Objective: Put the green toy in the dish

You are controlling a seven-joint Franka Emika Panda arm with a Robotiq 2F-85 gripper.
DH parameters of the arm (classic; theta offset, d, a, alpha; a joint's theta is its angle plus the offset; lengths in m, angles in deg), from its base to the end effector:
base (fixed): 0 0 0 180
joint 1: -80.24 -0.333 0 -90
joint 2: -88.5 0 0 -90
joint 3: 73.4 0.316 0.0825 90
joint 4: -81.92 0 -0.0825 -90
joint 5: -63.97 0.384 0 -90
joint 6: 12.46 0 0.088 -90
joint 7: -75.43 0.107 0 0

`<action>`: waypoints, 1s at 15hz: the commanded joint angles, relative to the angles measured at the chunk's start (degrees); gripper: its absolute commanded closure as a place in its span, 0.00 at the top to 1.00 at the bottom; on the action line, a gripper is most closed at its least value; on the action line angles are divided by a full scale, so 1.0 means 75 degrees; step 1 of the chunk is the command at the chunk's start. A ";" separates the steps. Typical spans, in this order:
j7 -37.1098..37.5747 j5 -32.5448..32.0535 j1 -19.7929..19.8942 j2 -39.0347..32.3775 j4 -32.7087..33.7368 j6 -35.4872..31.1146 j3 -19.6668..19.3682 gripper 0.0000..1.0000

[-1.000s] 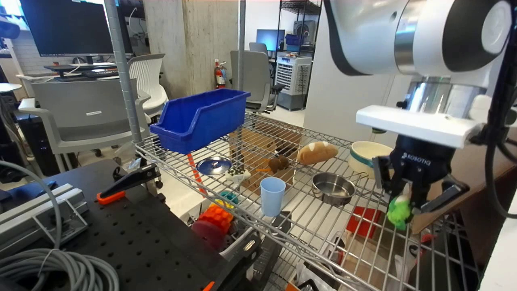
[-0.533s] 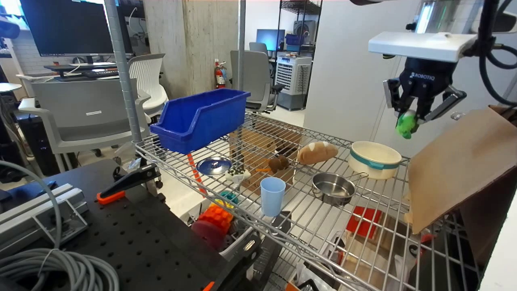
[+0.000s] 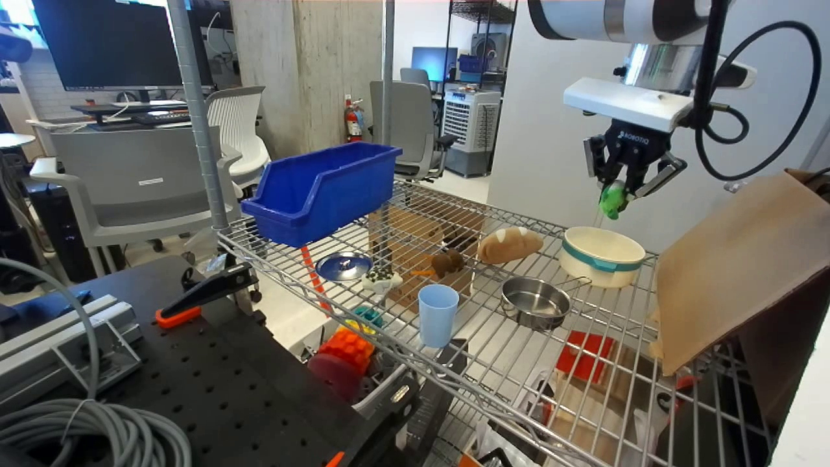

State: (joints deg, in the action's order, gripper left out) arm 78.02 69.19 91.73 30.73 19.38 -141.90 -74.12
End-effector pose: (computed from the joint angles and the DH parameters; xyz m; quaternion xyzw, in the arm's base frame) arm 0.7718 -0.1610 0.2176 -0.9848 0.1508 -0.0820 0.0255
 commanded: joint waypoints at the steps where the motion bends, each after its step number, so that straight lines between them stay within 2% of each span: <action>1: -0.0273 0.0153 0.0126 -0.1103 0.1795 0.1465 0.0127 0.06; 6: 0.0016 -0.0035 0.0037 -0.2219 0.3478 0.2778 0.0033 0.06; 9: 0.0177 -0.0065 -0.0031 -0.2745 0.4295 0.2965 -0.0016 0.06; 15: 0.0542 -0.0083 -0.0108 -0.3155 0.4967 0.3052 -0.0062 0.06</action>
State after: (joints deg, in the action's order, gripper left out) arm 80.14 69.05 91.34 10.40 49.84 -121.79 -74.01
